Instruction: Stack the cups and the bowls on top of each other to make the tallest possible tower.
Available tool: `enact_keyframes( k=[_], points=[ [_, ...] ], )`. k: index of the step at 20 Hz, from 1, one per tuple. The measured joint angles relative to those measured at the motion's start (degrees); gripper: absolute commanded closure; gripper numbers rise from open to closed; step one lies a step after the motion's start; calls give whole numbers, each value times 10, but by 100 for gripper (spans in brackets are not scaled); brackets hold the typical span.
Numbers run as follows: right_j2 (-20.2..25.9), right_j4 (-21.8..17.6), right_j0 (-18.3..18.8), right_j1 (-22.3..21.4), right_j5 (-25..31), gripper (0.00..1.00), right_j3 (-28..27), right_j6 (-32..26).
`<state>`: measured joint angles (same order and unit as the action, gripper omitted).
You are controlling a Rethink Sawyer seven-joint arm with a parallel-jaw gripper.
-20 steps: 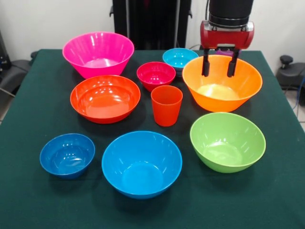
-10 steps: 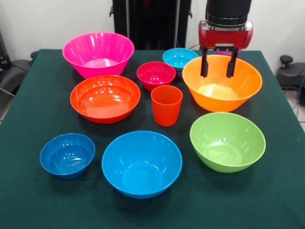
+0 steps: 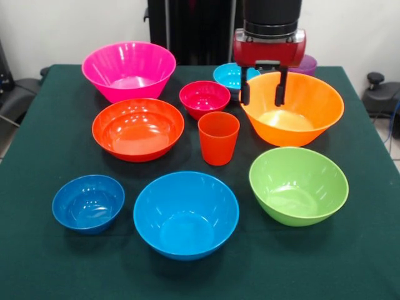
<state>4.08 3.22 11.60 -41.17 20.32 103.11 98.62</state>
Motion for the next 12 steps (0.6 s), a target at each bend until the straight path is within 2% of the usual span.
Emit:
enact_keyframes(
  k=[12],
  points=[
    [11,-2,17,0,0,0,0,0]
  ],
)
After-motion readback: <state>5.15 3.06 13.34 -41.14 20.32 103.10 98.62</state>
